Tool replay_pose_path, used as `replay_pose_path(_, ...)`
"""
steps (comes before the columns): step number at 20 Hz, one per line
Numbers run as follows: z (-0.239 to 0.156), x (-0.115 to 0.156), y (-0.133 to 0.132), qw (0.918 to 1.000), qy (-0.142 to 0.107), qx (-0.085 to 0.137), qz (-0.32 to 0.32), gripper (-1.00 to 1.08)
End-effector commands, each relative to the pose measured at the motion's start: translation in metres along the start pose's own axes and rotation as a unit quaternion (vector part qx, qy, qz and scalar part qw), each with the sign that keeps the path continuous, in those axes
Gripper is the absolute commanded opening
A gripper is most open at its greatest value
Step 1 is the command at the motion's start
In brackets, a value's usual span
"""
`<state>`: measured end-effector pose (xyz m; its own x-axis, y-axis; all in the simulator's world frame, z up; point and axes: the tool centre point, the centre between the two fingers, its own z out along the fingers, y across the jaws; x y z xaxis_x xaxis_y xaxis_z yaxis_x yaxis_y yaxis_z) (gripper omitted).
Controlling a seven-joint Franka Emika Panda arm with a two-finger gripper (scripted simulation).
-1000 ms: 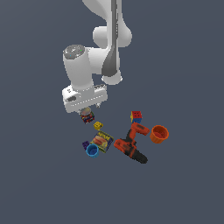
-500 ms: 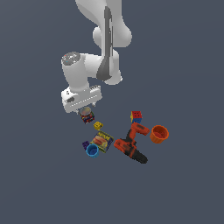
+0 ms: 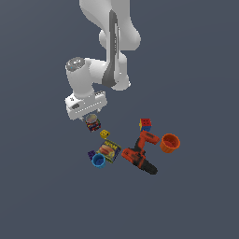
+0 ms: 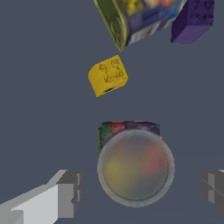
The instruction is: Pick up a designated object from a clutter of objects.
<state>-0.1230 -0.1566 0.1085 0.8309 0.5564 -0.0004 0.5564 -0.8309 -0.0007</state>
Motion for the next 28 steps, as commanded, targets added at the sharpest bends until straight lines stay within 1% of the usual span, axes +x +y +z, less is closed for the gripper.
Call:
replay_pose_path(1, 0.000, 0.000, 0.000, 1.0000, 0.000, 0.000, 0.000, 1.00)
replay_pose_path(6, 0.010, 0.000, 0.000, 1.0000, 0.000, 0.000, 0.000, 1.00)
replay_pose_path(14, 0.040, -0.001, -0.001, 1.0000, 0.000, -0.001, -0.001, 1.00)
replay_pose_path(19, 0.046, -0.001, -0.001, 1.0000, 0.000, -0.001, -0.001, 1.00)
replay_pose_path(20, 0.046, -0.001, -0.001, 1.0000, 0.000, -0.001, -0.001, -1.00)
replay_pose_path(28, 0.046, -0.001, -0.001, 1.0000, 0.000, -0.001, -0.001, -1.00)
